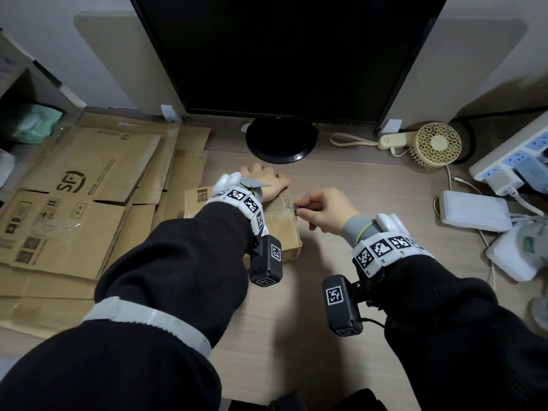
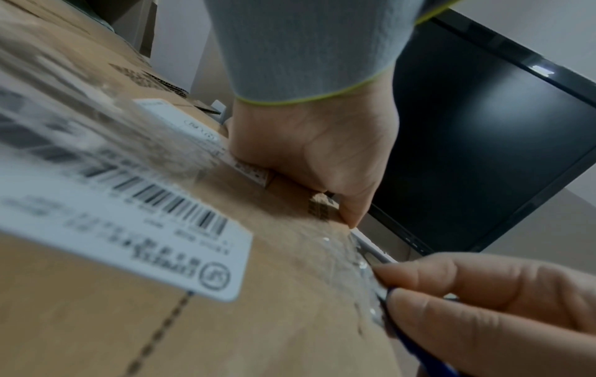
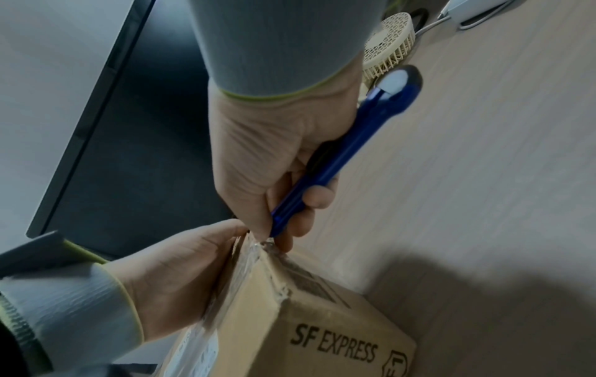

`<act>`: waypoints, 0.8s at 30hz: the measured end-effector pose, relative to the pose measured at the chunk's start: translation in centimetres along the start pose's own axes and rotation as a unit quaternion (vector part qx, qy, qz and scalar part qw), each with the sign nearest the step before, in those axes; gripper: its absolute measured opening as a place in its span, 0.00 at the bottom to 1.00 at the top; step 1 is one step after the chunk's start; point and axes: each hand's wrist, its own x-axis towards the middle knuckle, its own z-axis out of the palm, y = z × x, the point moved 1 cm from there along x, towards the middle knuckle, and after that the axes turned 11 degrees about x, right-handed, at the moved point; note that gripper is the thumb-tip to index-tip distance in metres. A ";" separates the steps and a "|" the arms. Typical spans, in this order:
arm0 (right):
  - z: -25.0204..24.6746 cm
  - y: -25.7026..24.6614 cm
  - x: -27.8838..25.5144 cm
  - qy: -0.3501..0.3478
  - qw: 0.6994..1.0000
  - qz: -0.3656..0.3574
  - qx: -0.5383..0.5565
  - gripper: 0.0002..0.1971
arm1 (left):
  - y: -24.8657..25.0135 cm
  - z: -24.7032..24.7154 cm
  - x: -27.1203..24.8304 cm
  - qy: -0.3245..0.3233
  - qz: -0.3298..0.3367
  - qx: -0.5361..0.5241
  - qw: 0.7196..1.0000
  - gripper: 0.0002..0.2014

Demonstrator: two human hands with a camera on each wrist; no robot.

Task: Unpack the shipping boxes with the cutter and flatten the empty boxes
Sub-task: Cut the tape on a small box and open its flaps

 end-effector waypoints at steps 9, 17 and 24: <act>-0.2 0.3 0.6 -0.010 1.000 0.016 0.019 0.10 | 0.0 -0.2 -0.4 0.005 0.009 -0.003 1.000 0.29; 0.0 0.7 0.0 0.000 1.000 0.014 0.024 0.10 | 0.1 0.0 -0.6 0.018 0.011 0.003 1.000 0.30; 0.4 1.4 -1.3 -0.031 0.999 0.022 0.015 0.10 | 0.0 -0.1 -0.9 0.020 0.009 0.007 1.000 0.30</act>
